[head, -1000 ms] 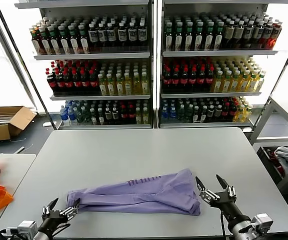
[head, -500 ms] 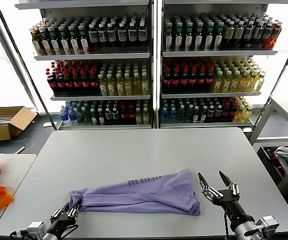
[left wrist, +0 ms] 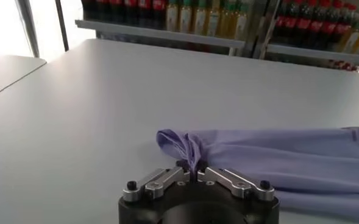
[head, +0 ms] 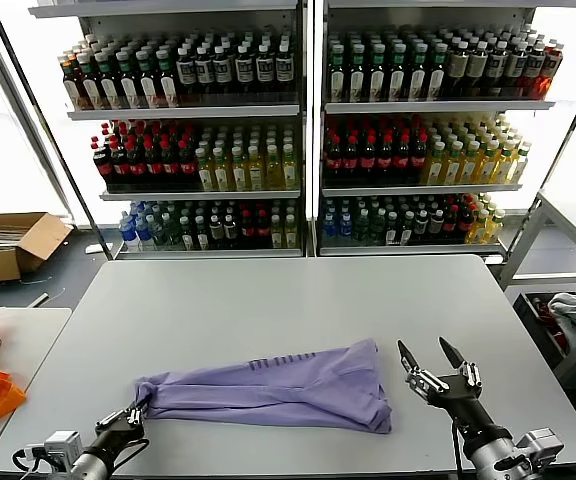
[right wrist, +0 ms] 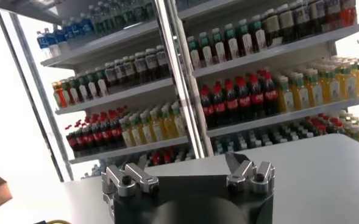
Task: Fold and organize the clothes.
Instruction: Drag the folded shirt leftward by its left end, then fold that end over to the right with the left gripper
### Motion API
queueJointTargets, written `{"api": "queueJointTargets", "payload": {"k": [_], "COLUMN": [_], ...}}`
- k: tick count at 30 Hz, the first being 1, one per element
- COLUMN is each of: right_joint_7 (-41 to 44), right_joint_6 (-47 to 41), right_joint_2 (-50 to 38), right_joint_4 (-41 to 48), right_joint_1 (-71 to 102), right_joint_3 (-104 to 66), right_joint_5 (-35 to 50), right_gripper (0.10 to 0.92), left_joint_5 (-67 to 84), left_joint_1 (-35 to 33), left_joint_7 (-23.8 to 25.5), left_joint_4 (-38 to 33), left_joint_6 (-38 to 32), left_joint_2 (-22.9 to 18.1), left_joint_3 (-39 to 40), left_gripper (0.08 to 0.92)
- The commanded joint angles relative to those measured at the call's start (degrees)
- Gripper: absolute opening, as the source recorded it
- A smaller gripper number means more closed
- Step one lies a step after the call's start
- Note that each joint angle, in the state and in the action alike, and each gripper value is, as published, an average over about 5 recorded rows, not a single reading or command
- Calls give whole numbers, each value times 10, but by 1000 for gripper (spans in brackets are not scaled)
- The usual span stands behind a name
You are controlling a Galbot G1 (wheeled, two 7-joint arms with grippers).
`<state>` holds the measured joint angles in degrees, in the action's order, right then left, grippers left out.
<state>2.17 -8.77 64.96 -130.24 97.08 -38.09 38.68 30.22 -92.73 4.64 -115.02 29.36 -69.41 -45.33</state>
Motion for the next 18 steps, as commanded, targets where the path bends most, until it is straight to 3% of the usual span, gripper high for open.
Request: {"api": "queueJointTargets", "payload": {"k": [1,5,9,12,18], "right_joint_7": [1,1,1,1,-1], "right_joint_6": [3,2,2,1,-2], "right_joint_2": [-3,-7,-13,-14,-7], "right_joint_4": [2,0,-2,-3,-16], "right_joint_1": [0,-2,-4,-6,3], "right_joint_3": [-1,-1,2,5,3], "right_joint_5": [6,7,7,6,2], "right_gripper": [823,823,823,823,823], "left_joint_5": [42,78,95,95,85], "left_joint_1": [23,37,56,57,44], "left_joint_7": [70,90,77,59,48], "left_joint_4": [61,100,99,41,-107], "left_joint_6": [-2,5,22,27,34], "left_joint_2": [77,140,174,165,98], "left_joint_3": [-154,-231,-259,-231,-116], "left_gripper": [109,109,109,109,109]}}
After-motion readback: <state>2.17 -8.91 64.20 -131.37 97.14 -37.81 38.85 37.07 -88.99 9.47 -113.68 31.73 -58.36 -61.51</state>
